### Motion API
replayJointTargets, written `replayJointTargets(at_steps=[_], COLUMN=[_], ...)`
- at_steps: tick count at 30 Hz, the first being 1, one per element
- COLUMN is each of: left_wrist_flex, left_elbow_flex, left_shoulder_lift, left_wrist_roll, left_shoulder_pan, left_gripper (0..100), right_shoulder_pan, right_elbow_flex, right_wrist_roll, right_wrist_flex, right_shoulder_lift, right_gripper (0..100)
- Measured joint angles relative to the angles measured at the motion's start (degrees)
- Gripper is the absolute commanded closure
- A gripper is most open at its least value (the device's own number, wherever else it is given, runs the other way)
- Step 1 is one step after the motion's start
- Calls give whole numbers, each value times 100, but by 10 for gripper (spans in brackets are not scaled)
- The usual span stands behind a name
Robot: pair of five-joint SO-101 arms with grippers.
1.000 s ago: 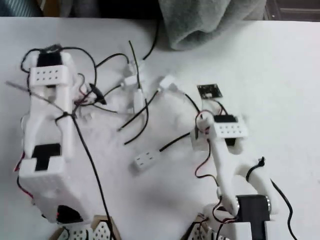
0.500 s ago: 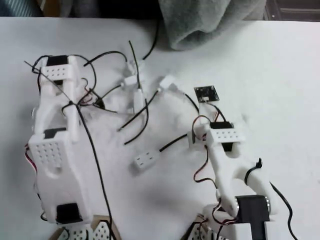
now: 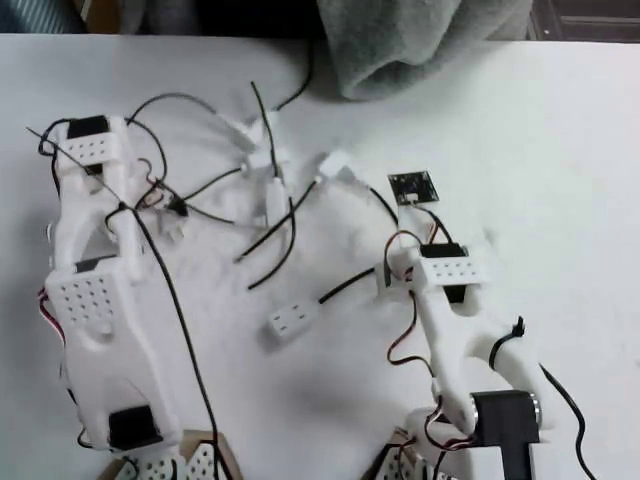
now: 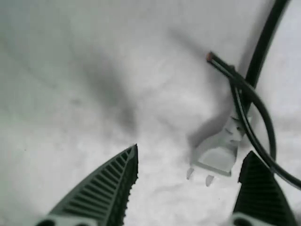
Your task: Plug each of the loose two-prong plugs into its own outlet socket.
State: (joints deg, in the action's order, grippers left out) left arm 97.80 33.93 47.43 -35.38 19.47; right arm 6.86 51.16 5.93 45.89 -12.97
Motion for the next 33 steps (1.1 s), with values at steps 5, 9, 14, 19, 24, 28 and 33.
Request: replayJointTargets(at_steps=[5,9,14,19,24,28,33], left_wrist_flex=[-79,-114,-211,-563,-651,-651,-466], left_elbow_flex=[9,9,18,79,79,97,97], left_shoulder_lift=[167,167,167,158,158,158,158], left_wrist_roll=[299,360,369,404,404,404,791], left_shoulder_pan=[-44,-53,-97,-149,-158,-176,-211], left_gripper=[669,689,823,851,927,976,976], right_shoulder_pan=[9,0,0,9,9,9,9], right_elbow_flex=[9,9,9,9,9,9,9], right_wrist_roll=[0,0,0,0,0,0,0], right_wrist_flex=[0,0,0,0,0,0,0], right_shoulder_lift=[0,0,0,0,0,0,0], right_gripper=[844,844,844,844,844,844,844])
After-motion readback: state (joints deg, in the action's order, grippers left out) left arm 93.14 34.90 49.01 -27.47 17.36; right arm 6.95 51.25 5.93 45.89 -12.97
